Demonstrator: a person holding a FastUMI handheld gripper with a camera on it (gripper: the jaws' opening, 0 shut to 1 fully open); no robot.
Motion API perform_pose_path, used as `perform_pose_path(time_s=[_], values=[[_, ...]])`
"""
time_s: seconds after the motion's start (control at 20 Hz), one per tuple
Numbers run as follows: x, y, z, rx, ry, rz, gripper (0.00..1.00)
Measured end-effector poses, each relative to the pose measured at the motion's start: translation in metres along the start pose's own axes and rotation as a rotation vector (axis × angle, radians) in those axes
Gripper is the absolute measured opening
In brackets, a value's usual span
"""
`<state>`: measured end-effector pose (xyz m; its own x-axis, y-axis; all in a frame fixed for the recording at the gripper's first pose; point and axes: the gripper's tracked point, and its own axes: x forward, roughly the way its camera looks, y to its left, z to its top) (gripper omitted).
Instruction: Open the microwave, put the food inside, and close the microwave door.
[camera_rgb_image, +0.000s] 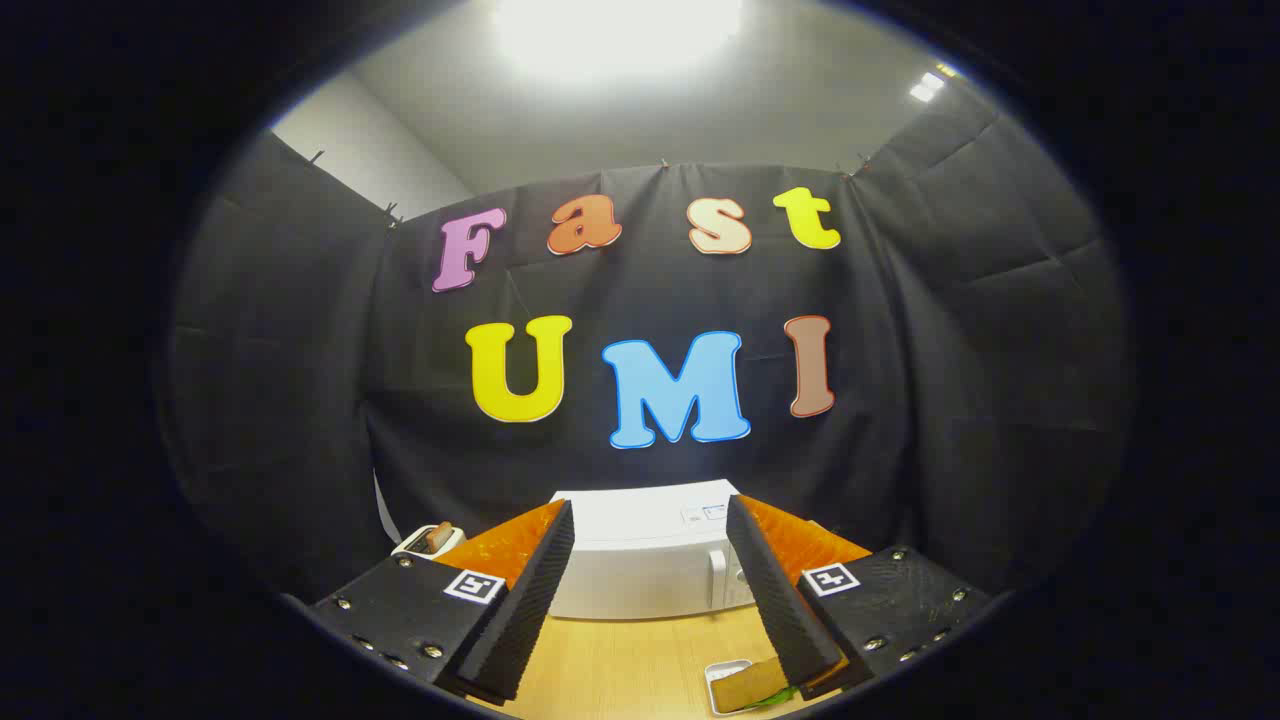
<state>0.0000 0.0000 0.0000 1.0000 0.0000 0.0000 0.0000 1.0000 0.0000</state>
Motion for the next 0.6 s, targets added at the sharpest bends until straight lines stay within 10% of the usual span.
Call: perform_pose_path(time_s=[0.6], values=[[0.008,0.027,-0.008,-0.043,0.007,0.05,0.93]])
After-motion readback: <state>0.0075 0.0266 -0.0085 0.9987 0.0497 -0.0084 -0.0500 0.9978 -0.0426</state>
